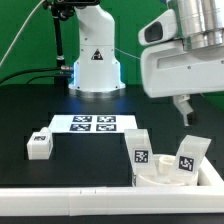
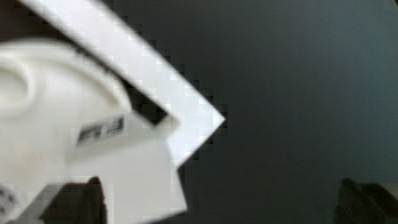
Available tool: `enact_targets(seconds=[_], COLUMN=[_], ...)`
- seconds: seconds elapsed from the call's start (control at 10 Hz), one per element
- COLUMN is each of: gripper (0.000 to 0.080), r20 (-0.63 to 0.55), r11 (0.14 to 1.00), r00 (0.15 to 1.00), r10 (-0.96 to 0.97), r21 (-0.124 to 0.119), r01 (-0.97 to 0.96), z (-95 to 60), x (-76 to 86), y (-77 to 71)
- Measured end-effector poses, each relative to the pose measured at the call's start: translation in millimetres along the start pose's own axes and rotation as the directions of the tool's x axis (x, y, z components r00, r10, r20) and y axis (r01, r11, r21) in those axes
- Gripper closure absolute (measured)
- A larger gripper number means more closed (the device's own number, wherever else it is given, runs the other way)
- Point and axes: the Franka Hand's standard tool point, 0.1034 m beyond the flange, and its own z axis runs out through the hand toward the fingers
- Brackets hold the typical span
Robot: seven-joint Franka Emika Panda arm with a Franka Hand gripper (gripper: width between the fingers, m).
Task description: Assemble stool
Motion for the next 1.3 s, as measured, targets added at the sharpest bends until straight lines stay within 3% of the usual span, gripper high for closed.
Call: enact_targets(seconds=[0.2,0.6,0.8,1.0,1.1,1.3], gripper=[0.0151,0.0151,0.0151,0.0151,0.0151,0.0151], r20=[0.018,0.009,0.058,0.129,0.156,0.173], r11=[0.918,0.815,0.558,0.303,0.206,0.078], r00=[0.919,0.816,0.562,0.310,0.215,0.088], r10=[-0.394,-0.578,-0.825,-0.942,-0.964,-0.981], r21=[-0.028,-0.049,-0.065,-0.074,-0.075,-0.063], r01=[0.395,0.578,0.827,0.950,0.976,0.995], z=[8.5,12.0,15.8,24.4,28.4,27.5], x=[-2.3,-3.9,0.8,-6.3,-12.8,-8.0], y=[7.9,15.6,26.8,22.8,20.1,25.0])
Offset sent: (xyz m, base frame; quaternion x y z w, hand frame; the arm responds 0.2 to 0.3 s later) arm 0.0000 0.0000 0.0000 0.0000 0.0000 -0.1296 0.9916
